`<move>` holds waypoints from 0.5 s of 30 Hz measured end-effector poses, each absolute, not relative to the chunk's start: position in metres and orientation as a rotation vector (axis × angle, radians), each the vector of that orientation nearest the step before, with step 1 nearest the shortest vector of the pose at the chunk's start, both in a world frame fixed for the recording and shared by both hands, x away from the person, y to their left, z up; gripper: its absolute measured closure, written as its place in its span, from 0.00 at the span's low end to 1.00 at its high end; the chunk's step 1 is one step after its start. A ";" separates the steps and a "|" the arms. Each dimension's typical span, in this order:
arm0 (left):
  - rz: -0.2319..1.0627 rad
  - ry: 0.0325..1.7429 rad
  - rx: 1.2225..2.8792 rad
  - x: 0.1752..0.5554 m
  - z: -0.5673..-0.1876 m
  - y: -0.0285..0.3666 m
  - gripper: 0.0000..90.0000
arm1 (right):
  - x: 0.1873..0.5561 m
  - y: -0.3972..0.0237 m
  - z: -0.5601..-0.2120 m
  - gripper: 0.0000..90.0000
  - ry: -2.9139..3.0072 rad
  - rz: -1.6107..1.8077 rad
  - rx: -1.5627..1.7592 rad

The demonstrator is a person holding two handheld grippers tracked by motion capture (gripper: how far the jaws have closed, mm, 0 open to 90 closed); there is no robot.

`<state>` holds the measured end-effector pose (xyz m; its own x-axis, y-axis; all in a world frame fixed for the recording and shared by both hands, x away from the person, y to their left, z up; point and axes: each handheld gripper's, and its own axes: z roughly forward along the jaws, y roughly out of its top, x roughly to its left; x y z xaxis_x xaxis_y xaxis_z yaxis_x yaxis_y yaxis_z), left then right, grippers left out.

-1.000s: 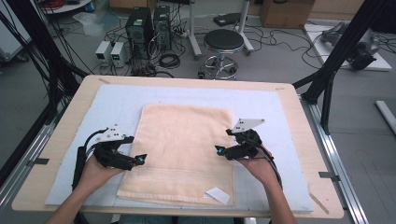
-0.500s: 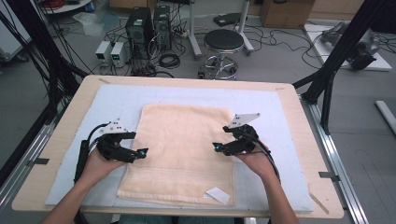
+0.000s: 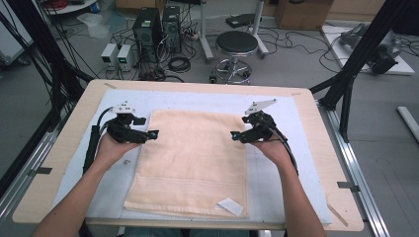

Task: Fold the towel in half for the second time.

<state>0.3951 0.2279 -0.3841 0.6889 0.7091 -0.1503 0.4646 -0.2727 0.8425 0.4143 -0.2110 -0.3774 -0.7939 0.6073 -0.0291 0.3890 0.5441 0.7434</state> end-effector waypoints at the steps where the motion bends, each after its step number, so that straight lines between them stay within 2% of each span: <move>1: 0.318 0.929 1.933 0.399 -0.388 0.230 0.21 | 0.418 -0.211 -0.380 0.26 2.497 1.091 0.836; 8: 0.355 1.036 2.000 0.417 -0.412 0.232 0.22 | 0.437 -0.213 -0.405 0.26 2.522 1.037 0.923; 11: 0.394 1.108 2.022 0.421 -0.419 0.234 0.28 | 0.444 -0.216 -0.412 0.26 2.483 1.043 0.988; 15: 0.358 1.181 2.008 0.427 -0.427 0.240 0.30 | 0.449 -0.220 -0.420 0.27 2.476 1.013 1.048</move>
